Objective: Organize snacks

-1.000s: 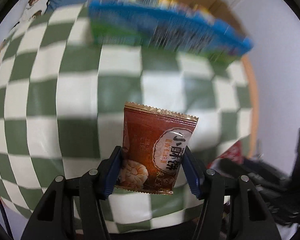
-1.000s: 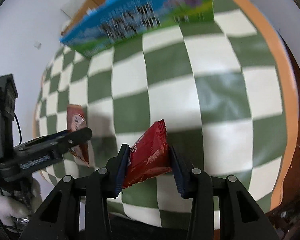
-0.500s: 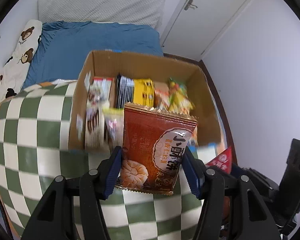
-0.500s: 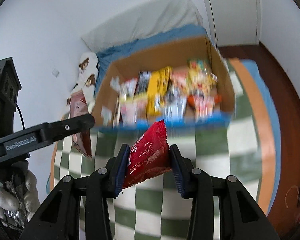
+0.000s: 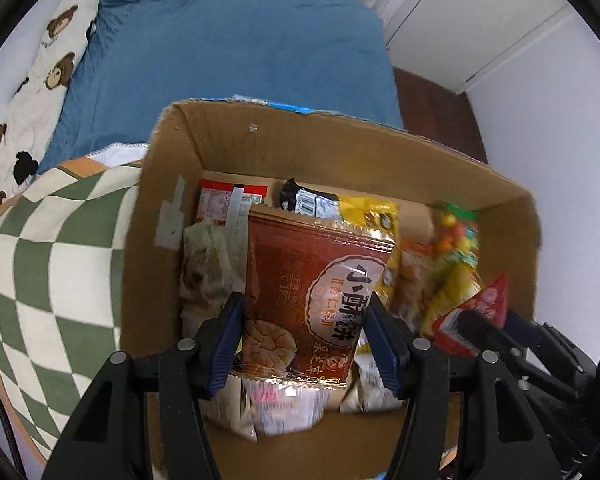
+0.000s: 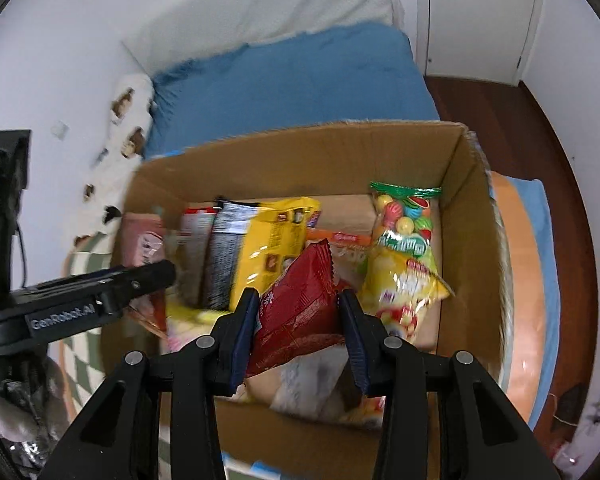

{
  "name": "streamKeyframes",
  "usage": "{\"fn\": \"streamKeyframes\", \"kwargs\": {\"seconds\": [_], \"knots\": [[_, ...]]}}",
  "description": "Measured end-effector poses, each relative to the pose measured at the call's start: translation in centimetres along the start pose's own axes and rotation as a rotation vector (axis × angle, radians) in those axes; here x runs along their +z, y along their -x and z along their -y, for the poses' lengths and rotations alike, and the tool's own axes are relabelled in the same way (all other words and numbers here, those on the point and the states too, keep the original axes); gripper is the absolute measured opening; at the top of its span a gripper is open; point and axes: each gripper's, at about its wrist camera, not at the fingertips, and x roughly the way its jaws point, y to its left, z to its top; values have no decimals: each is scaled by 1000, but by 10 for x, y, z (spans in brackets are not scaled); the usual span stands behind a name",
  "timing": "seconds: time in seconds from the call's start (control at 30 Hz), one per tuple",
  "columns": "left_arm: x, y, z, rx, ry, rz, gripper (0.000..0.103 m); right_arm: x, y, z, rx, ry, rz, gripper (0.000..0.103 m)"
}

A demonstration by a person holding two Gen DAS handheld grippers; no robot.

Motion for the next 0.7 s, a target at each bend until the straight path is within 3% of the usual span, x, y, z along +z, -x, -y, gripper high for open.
{"fn": "streamKeyframes", "kwargs": {"seconds": [0.13, 0.17, 0.23, 0.27, 0.4, 0.7], "knots": [[9, -21, -2, 14, 4, -51, 58, 17, -43, 10, -21, -12, -125, 48], [10, -27, -3, 29, 2, -62, 62, 17, -49, 10, -37, -6, -149, 52], [12, -33, -3, 44, -3, -73, 83, 19, -61, 14, -77, 1, -191, 89], [12, -36, -3, 49, -5, -74, 92, 19, -64, 14, -87, 8, -198, 95], [6, -44, -2, 85, -29, -72, 98, 16, -69, 18, -114, 18, -222, 96], [-14, -22, 1, 49, -28, -31, 100, 6, -59, 22, -123, 17, -179, 96]]}}
